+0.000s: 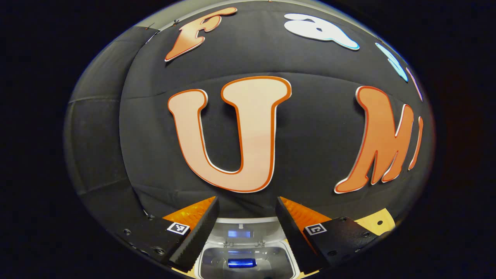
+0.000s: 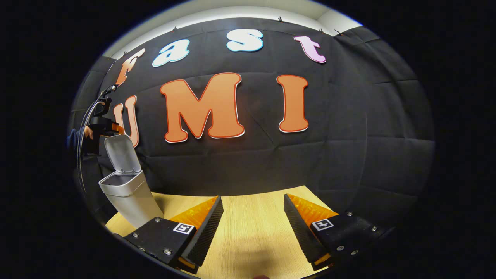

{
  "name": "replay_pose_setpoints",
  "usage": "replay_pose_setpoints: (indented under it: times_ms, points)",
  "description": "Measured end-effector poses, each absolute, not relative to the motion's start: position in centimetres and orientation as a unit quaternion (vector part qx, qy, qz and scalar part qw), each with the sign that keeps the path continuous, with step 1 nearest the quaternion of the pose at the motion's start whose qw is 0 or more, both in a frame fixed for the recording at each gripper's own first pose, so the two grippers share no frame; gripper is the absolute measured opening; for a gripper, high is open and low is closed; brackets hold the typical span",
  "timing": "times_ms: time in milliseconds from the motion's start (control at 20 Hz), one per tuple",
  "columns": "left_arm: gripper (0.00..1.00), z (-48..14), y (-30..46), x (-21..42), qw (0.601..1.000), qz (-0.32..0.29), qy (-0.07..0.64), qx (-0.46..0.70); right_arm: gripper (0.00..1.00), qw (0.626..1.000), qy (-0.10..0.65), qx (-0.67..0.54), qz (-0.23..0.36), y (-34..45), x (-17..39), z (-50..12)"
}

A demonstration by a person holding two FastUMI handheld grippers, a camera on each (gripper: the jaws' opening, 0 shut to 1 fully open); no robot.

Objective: Press the lid of the desktop garbage bin to open it, pick up the crumpled paper on the desktop and throw it into the bin, then pick up the pop can on the desktop and drop it into the bin, and finally close the garbage bin lid.

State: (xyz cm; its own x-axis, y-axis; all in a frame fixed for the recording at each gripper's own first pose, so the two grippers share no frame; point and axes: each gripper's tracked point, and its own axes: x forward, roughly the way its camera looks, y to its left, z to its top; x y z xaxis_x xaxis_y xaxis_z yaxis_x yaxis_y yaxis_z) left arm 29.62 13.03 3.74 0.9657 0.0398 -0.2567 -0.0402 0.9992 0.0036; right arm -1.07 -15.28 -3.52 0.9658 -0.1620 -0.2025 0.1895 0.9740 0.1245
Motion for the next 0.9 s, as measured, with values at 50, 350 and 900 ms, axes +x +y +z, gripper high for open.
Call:
replay_pose_setpoints:
  times_ms: [50,350,900]
  points:
    - [0.92,3.3,12.9,28.6,0.99,0.015,0.143,-0.007,0.94,0.989,0.096,0.071,-0.087,-15.2,-1.1,-3.6]
    - [0.91,-3.2,11.2,20.9,0.978,-0.006,0.208,0.002,0.94,0.991,0.093,0.058,-0.077,-14.2,-1.2,-3.9]
    - [0.92,-14.4,9.5,13.9,0.945,-0.008,0.326,-0.001,0.94,0.993,0.102,0.039,-0.039,-11.6,-1.6,-4.5]
